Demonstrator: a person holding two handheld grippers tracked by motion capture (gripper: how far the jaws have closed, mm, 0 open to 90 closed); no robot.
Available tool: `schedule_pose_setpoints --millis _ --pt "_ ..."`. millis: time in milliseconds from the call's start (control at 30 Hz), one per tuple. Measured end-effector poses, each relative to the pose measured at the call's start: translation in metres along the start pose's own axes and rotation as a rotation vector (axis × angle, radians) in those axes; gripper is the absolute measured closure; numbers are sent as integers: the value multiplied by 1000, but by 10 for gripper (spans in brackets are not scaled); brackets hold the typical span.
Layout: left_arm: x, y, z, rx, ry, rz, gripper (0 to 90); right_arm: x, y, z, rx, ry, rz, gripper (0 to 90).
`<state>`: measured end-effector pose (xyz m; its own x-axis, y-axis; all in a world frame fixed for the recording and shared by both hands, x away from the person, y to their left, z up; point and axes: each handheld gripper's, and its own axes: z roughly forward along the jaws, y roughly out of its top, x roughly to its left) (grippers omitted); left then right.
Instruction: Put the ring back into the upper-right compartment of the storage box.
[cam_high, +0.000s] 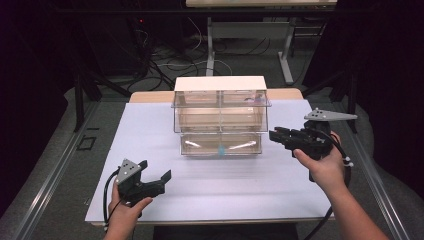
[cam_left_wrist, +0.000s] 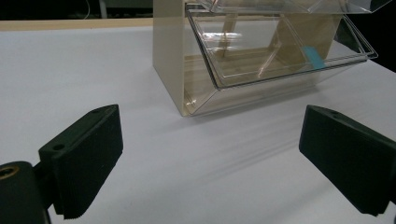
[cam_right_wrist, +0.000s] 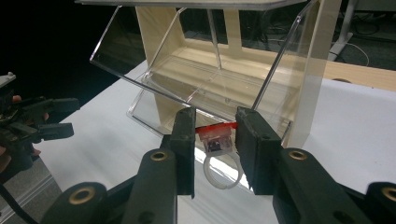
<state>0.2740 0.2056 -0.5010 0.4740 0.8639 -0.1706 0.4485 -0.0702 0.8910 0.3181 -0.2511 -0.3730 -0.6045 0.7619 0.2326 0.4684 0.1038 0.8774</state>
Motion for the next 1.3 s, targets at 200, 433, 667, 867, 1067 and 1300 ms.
schedule_pose_setpoints --millis 200,433,667,867,1067,1300 --pt "0 0 0 1 0 1 62 2 9 5 2 1 -9 688" --pt "1 0 0 0 0 -1 63 7 15 9 5 3 -26 688" --pt "1 0 0 0 0 0 63 10 19 14 14 6 -36 688" --pt "1 0 0 0 0 -1 63 12 23 20 21 11 -37 688" --pt "1 0 0 0 -1 -1 63 13 28 26 30 8 -40 688" --pt "1 0 0 0 -1 -1 63 11 32 35 37 6 -36 687"
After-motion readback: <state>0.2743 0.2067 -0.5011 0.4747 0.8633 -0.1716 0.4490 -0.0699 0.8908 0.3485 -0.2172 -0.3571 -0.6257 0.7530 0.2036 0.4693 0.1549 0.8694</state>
